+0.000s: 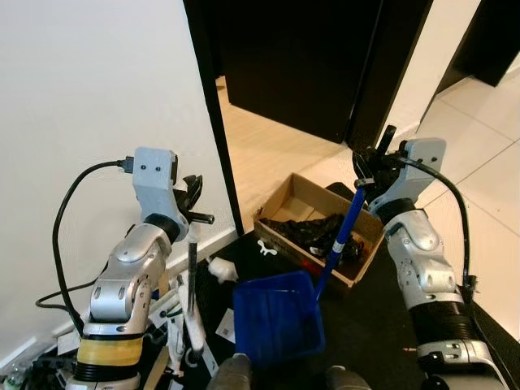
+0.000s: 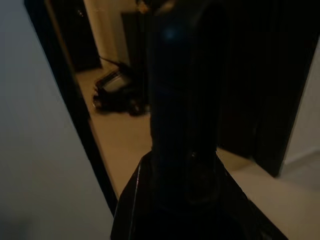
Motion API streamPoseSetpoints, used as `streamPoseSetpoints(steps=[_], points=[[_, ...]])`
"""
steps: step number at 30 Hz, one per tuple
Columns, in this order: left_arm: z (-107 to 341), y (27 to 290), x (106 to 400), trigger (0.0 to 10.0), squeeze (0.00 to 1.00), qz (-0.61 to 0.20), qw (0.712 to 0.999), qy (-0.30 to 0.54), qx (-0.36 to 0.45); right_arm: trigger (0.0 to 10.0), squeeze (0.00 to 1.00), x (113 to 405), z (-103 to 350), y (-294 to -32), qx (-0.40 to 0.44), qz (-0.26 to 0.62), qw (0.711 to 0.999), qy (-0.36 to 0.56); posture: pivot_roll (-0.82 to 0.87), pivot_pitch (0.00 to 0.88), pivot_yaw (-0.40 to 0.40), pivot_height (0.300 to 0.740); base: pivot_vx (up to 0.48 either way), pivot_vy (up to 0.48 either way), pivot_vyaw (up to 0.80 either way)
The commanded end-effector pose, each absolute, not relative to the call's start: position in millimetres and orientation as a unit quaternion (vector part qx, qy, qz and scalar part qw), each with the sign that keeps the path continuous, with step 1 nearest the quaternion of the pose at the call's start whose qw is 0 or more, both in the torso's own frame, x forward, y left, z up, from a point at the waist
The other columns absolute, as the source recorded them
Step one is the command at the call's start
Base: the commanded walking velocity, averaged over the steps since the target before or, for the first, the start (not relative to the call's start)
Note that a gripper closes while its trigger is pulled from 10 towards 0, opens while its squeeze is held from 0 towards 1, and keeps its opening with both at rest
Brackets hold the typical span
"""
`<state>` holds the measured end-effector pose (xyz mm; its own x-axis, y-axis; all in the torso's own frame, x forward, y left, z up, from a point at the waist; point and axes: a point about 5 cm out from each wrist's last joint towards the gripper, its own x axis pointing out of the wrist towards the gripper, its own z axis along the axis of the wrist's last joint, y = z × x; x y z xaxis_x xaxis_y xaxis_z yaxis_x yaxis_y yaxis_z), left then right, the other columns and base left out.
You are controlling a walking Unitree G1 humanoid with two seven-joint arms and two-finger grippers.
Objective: Sweep floor
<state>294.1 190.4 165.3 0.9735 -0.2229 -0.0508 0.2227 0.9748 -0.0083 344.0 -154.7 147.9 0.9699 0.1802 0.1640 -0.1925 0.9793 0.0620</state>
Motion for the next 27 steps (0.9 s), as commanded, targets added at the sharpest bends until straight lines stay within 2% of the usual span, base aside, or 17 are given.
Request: streamPoseSetpoints(steps=[1,10,14,19,22,27], points=[[168,198,294,10.0,0.00,-0.104,0.994,0.015,0.020,10.0,0.00,346,148,-153,0.031,0.093,0.992,-0.081,0.20,0.139,0.047,0.740,0.000,0.000,0.00],[164,196,292,10.0,0.00,-0.129,0.991,0.018,0.034,10.0,0.00,344,131,-166,-0.009,0.070,0.995,-0.069,0.21,0.157,0.054,0.740,0.000,0.000,0.00],[163,197,291,10.0,0.00,-0.159,0.987,0.007,0.031,10.0,0.00,344,125,-163,-0.039,0.090,0.993,-0.064,0.20,0.186,0.064,0.740,0.000,0.000,0.00],[163,201,292,10.0,0.00,-0.160,0.987,0.007,0.021,10.0,0.00,344,123,-161,-0.052,0.099,0.992,-0.065,0.20,0.193,0.065,0.740,0.000,0.000,0.00],[154,207,286,10.0,0.00,-0.183,0.983,0.022,-0.015,10.0,0.00,344,117,-161,-0.095,0.085,0.989,-0.069,0.21,0.219,0.064,0.740,0.000,0.000,0.00],[147,205,275,10.0,0.00,-0.211,0.976,0.034,-0.049,10.0,0.00,345,114,-161,-0.116,0.067,0.988,-0.079,0.23,0.227,0.060,0.740,0.000,0.000,0.00]])
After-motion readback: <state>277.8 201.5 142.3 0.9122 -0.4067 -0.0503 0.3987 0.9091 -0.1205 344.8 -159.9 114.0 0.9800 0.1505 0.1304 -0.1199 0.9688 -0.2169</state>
